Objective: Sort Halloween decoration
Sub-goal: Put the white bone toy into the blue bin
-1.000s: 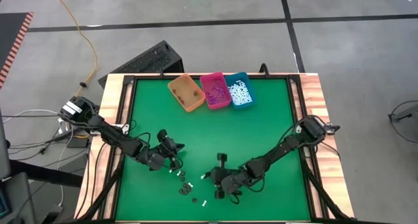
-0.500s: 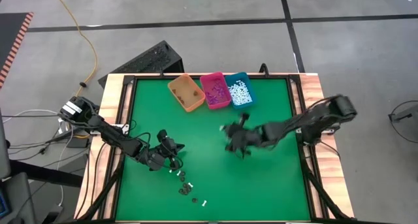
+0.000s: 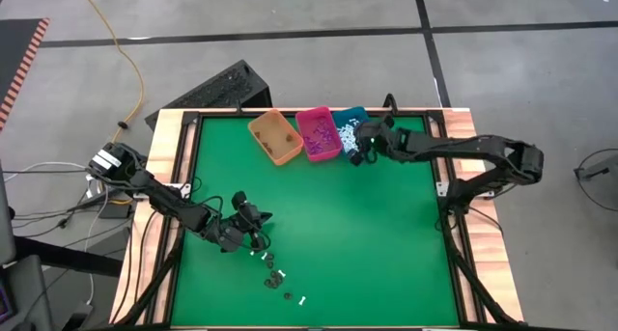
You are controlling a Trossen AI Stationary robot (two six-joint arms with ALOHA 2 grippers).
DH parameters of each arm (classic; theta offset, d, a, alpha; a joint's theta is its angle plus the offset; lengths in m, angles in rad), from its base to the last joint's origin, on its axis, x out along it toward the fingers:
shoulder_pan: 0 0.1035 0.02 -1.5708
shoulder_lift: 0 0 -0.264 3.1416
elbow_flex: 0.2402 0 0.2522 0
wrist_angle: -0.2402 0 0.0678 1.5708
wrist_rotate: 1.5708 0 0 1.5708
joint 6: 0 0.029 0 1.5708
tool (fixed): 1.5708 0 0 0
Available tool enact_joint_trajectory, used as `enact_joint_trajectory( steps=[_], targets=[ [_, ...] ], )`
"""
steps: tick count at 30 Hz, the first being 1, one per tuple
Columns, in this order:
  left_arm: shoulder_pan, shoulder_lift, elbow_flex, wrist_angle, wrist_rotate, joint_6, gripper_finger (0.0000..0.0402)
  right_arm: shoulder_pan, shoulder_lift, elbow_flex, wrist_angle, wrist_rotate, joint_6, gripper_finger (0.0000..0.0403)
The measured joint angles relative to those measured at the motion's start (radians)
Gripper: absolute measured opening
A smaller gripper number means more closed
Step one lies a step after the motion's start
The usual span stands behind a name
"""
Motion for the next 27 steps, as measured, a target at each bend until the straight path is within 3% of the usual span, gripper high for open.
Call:
enact_joint_trajectory(
  steps=[4,9,13,15,18,22,27],
  targets=[
    [0.000,0.000,0.000,-0.006,0.000,0.000,0.0000,-0.061,0.005,-0.001,0.001,-0.121,0.002,0.0113],
    [0.000,0.000,0.000,-0.022,0.000,-0.001,0.0000,-0.047,-0.010,0.000,0.009,-0.185,0.026,0.0162],
    [-0.011,0.000,0.000,-0.022,0.004,0.001,0.0000,0.070,-0.011,0.000,0.121,-0.481,0.028,0.0172],
    [-0.013,0.000,0.000,-0.022,0.005,0.007,0.0000,0.187,0.014,0.001,0.194,-0.552,0.047,0.0169],
    [-0.014,0.000,0.000,-0.022,0.003,0.005,0.0000,0.391,0.094,0.000,0.323,-0.546,0.054,0.0163],
    [-0.014,0.000,0.000,-0.022,0.004,-0.012,0.0000,0.637,0.271,0.017,0.607,-0.452,0.072,0.0158],
    [-0.019,0.000,0.000,-0.021,0.004,-0.031,0.0000,0.787,0.501,0.164,0.660,-0.411,0.102,0.0157]
  ],
)
